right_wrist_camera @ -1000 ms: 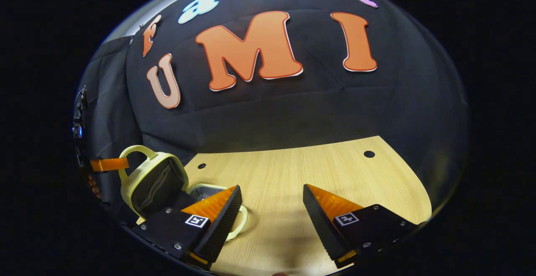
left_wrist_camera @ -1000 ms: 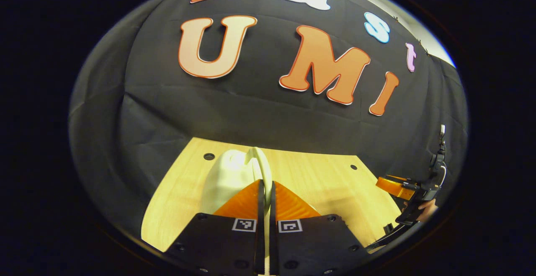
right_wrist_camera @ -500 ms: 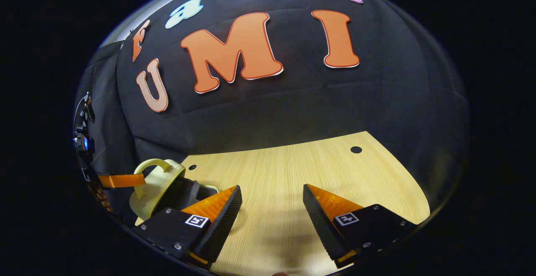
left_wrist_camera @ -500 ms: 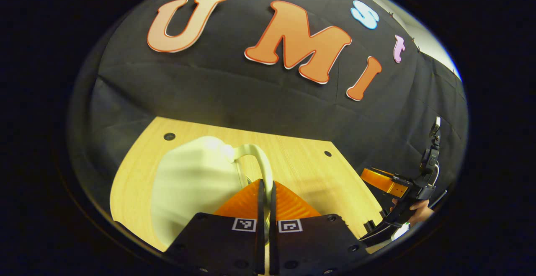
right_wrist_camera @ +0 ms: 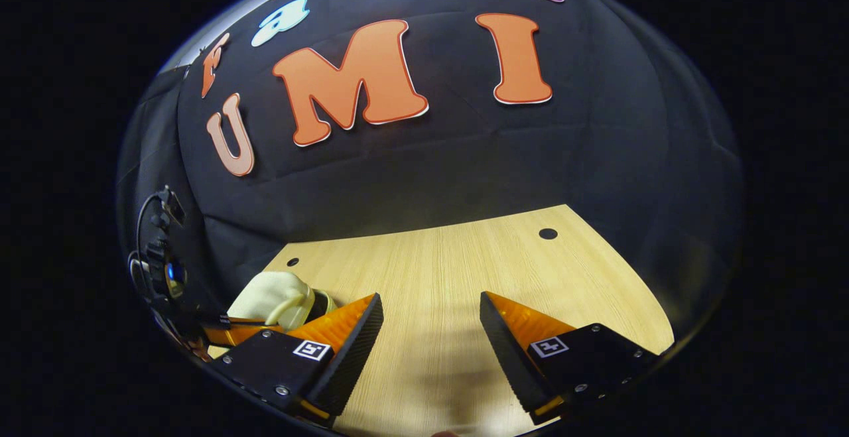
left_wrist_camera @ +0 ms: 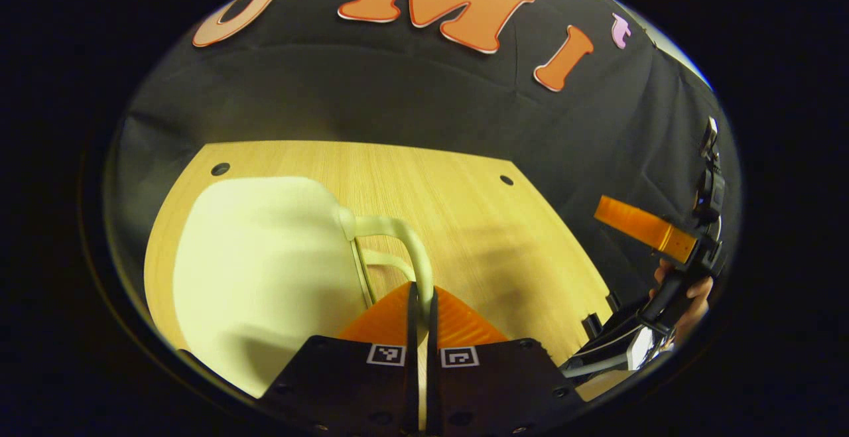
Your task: First open the suitcase, pack the skin care products into it, and then close the suitcase.
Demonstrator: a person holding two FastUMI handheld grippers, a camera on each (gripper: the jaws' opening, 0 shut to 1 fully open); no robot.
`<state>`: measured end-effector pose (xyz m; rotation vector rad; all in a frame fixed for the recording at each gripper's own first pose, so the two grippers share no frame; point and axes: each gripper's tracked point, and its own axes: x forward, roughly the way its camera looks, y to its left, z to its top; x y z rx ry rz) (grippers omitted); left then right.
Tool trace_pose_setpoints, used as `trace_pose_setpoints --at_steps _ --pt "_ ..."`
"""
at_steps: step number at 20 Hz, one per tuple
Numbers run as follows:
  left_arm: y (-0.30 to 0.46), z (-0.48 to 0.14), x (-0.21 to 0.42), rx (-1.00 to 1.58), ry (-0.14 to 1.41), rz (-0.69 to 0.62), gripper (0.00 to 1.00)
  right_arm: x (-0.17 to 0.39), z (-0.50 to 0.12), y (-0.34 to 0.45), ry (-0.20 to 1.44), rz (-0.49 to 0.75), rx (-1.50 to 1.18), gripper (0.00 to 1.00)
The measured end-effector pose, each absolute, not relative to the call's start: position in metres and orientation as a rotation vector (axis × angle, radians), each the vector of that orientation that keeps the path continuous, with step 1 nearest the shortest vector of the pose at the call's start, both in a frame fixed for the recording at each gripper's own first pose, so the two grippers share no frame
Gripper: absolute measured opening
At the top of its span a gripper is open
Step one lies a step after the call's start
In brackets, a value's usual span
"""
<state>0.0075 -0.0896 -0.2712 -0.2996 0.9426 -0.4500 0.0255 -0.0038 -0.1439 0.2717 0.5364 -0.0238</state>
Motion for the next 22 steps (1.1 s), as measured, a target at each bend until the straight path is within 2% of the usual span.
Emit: trace_pose_setpoints --at_steps 5,7,10,13,14,15,17,18,19,22 --pt "-0.105 -0.296 -0.002 -0.166 0.939 -0.431 0.05 0.029 -0.137 -0.002 0.509 -0.017 0.271 0.94" --pt "-0.108 -0.296 0.002 -0.109 0.923 -0.426 0.11 0.032 -0.130 0.001 0.478 -0.008 0.252 0.94" --pt "-0.115 -0.278 0.015 -0.166 0.853 -0.394 0.28 0.034 -0.122 0.007 0.441 0.007 0.211 0.94" --pt "-0.109 -0.247 0.030 -0.236 0.756 -0.347 0.35 0.036 -0.114 0.012 0.411 0.020 0.176 0.94" --pt "-0.103 -0.238 0.036 -0.237 0.716 -0.320 0.45 0.036 -0.114 0.013 0.404 0.022 0.165 0.94" --pt "-0.101 -0.231 0.045 -0.235 0.679 -0.305 0.49 0.036 -0.111 0.013 0.397 0.022 0.157 0.94" --pt "-0.094 -0.202 0.050 -0.220 0.602 -0.282 0.63 0.037 -0.103 0.016 0.366 0.024 0.145 0.94" --pt "-0.093 -0.195 0.051 -0.208 0.560 -0.272 0.82 0.039 -0.099 0.017 0.348 0.026 0.136 0.94" --pt "-0.087 -0.185 0.056 -0.193 0.519 -0.245 0.86 0.040 -0.093 0.019 0.329 0.029 0.126 0.94" --pt "-0.077 -0.153 0.072 -0.170 0.412 -0.214 0.86 0.040 -0.076 0.025 0.272 0.038 0.081 0.94"
